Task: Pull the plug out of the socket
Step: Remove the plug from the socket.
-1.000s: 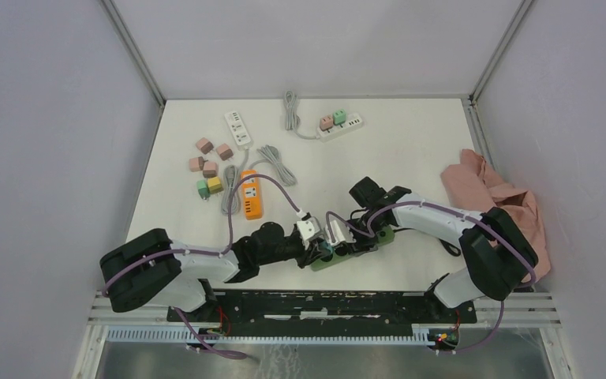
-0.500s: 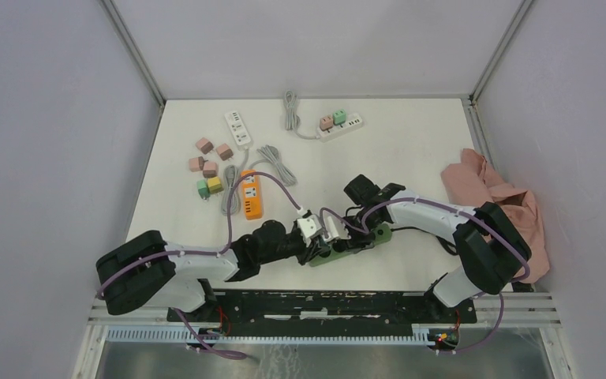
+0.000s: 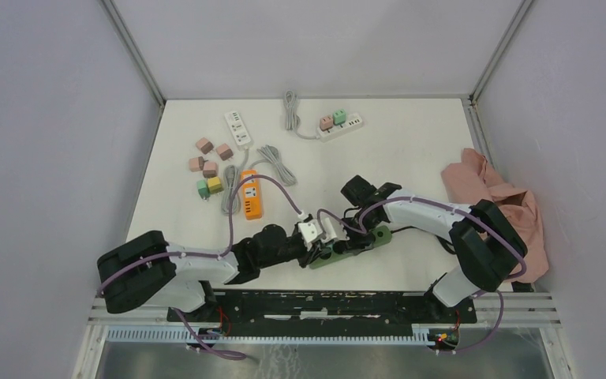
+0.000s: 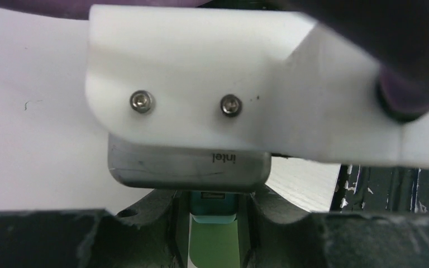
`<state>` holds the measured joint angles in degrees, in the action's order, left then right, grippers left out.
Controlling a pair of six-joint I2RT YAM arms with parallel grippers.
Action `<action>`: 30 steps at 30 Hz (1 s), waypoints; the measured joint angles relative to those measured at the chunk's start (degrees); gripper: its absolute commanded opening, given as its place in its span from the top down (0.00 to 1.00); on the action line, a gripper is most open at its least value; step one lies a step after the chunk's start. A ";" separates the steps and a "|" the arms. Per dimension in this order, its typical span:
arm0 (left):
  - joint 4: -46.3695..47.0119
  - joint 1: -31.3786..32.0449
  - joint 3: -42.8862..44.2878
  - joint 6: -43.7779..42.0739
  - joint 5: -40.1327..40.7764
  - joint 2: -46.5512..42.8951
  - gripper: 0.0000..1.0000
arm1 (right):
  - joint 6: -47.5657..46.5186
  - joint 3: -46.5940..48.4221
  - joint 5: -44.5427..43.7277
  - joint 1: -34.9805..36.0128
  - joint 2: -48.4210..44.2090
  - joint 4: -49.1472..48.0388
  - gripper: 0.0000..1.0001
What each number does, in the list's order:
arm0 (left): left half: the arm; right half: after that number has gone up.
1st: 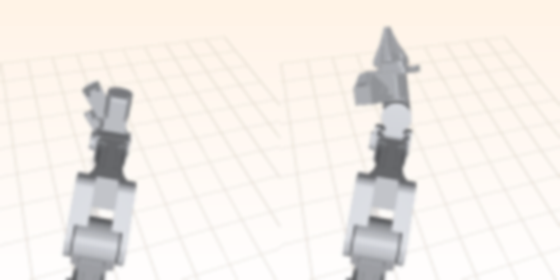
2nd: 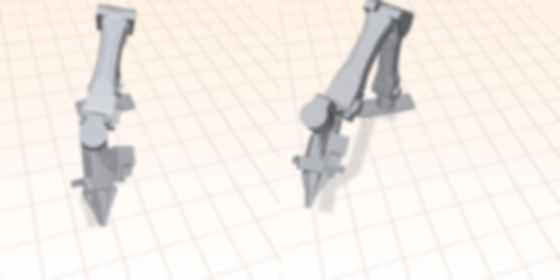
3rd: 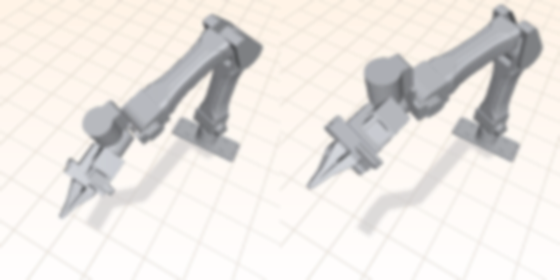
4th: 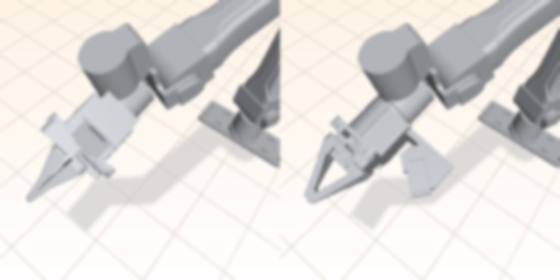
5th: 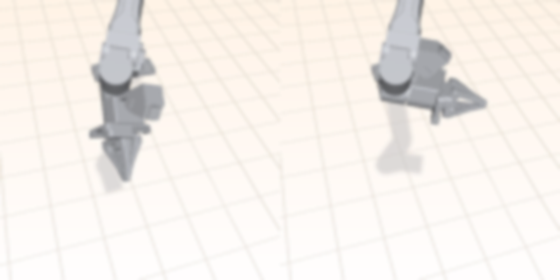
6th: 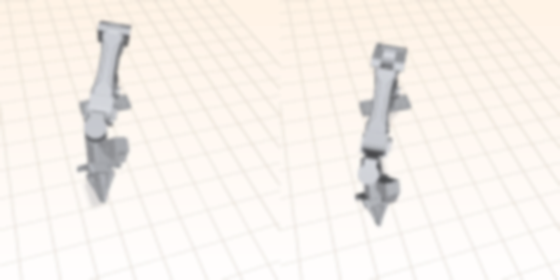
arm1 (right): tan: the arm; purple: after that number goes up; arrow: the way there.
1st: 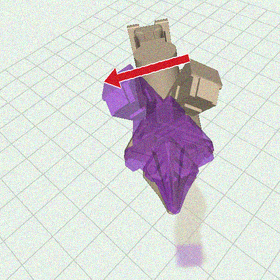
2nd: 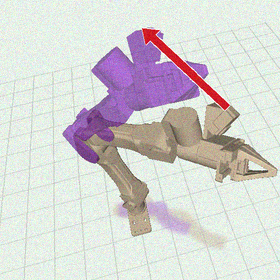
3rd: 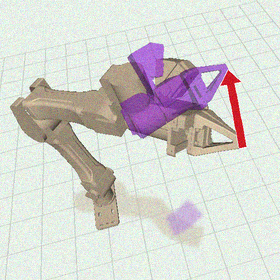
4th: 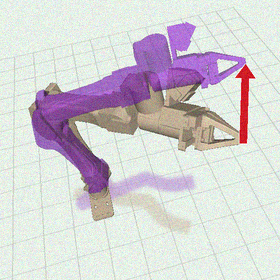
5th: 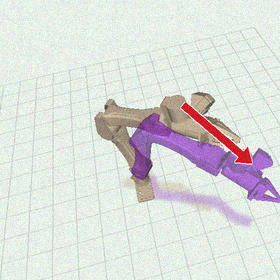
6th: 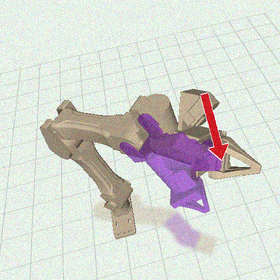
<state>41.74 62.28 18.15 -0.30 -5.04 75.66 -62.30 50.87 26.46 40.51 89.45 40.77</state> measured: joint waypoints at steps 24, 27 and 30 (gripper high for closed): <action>1.60 -2.01 0.81 4.70 -0.76 1.33 0.97 | 1.38 1.84 -1.31 -0.13 1.05 1.57 1.00; 1.44 1.29 0.66 1.31 4.09 1.55 0.97 | 0.92 1.84 -1.29 -0.11 1.27 1.88 1.00; 0.22 3.39 1.16 -0.55 8.26 1.88 0.97 | 0.20 1.84 -1.22 -0.17 1.68 1.73 1.00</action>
<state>41.95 65.67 19.31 -0.84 3.22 77.54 -62.11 52.71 25.23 40.34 91.13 42.50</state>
